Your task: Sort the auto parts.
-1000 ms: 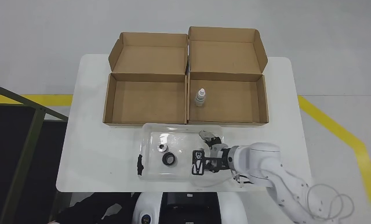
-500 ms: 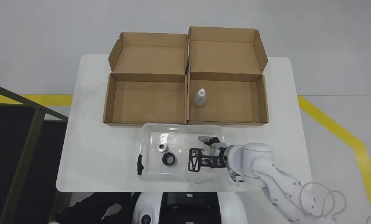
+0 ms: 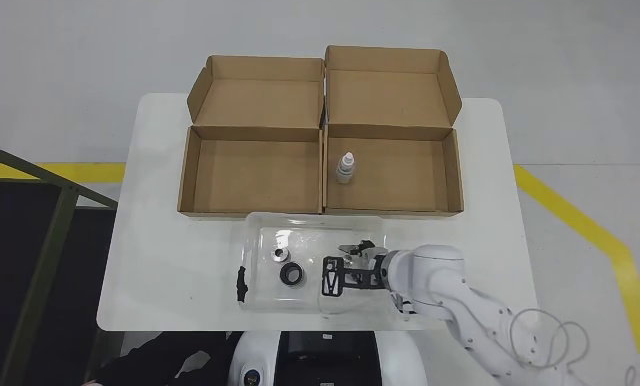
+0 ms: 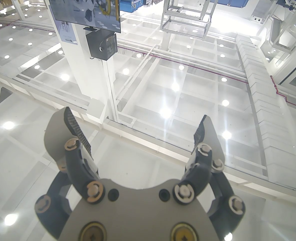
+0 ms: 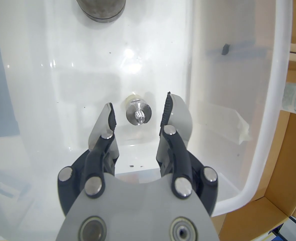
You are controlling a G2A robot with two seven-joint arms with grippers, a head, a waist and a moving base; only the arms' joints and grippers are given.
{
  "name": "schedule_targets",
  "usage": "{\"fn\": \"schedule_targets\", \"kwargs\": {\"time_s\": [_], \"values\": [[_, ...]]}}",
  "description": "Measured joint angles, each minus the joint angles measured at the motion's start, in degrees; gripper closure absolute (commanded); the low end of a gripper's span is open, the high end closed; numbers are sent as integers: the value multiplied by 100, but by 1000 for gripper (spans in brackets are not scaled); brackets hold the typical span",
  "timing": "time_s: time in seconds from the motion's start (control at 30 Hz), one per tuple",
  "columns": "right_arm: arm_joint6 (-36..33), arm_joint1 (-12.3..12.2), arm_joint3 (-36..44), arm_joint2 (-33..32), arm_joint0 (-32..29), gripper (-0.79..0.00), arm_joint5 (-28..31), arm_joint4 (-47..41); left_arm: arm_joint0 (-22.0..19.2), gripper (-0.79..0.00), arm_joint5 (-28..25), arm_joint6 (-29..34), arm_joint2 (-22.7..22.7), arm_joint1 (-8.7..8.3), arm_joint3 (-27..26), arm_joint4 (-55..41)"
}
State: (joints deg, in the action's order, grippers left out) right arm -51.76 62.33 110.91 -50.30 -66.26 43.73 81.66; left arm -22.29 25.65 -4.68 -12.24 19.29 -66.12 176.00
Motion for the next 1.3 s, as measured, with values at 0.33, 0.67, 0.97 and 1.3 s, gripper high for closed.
{"fn": "schedule_targets", "kwargs": {"time_s": [0.33,0.67,0.97,1.3], "values": [[-62,38,-56,130,124,0,-33,-64,0,-785,0,0,0,0,0,0],[-104,-50,441,-241,28,0,243,-639,0,-785,0,0,0,0,0,0],[645,-116,1106,-683,-61,0,162,-874,0,-785,0,0,0,0,0,0],[1872,-99,1401,-1043,28,0,-306,-1075,0,-785,0,0,0,0,0,0]]}}
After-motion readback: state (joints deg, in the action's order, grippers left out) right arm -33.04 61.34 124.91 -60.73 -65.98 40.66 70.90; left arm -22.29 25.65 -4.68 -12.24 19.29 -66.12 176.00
